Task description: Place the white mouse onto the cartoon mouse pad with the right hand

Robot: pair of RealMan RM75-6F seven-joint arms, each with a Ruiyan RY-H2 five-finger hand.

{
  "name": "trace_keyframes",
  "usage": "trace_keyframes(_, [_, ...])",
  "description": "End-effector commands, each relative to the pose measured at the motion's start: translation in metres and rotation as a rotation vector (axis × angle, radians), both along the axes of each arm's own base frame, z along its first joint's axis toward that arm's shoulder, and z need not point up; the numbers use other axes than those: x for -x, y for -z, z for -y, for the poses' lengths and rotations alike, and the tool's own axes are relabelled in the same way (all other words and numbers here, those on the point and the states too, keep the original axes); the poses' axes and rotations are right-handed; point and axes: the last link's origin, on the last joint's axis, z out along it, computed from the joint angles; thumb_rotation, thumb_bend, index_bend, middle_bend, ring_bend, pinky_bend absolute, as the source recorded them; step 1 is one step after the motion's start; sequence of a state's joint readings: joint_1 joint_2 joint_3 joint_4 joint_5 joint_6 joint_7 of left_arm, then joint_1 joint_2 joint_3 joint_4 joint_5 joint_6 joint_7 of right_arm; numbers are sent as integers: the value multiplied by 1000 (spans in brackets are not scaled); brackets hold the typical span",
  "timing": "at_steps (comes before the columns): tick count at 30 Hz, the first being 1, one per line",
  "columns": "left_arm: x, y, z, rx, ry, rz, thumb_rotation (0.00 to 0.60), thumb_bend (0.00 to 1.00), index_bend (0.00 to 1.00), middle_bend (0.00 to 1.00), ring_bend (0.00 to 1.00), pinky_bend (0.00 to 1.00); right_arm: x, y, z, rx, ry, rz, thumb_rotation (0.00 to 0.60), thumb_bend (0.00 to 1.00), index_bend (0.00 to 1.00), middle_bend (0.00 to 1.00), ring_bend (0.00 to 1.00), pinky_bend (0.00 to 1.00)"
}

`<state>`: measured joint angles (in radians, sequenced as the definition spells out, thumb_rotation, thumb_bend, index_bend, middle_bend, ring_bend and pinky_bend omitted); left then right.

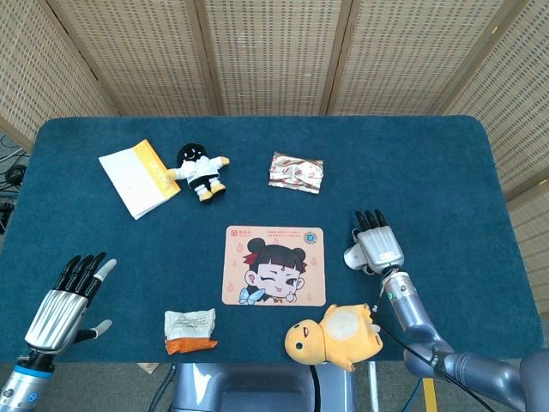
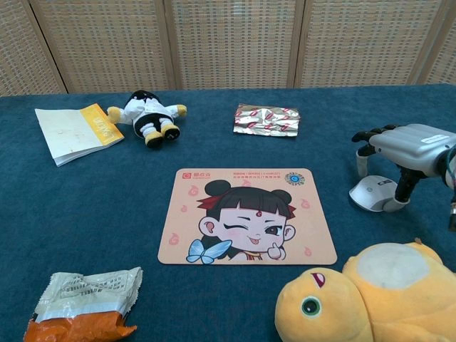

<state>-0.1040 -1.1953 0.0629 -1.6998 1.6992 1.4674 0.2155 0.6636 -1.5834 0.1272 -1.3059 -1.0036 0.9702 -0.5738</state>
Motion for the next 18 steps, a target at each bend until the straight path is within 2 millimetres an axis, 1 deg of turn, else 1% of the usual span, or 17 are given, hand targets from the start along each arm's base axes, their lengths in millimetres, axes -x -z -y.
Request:
trace_keyframes(1, [0, 0, 0, 0, 0, -1, 600, 55, 0, 0, 0, 0, -1, 1, 0, -2, -2, 3, 600, 0, 403, 66, 0, 0])
trace_keyframes(6, [0, 0, -1, 0, -3, -1, 600, 55, 0, 0, 0, 0, -3, 3, -1, -7, -11, 4, 600, 0, 409, 66, 0, 0])
trace_keyframes(18, [0, 0, -1, 0, -2, 3, 600, 55, 0, 0, 0, 0, -5, 5, -2, -2, -24, 3, 600, 0, 505, 66, 0, 0])
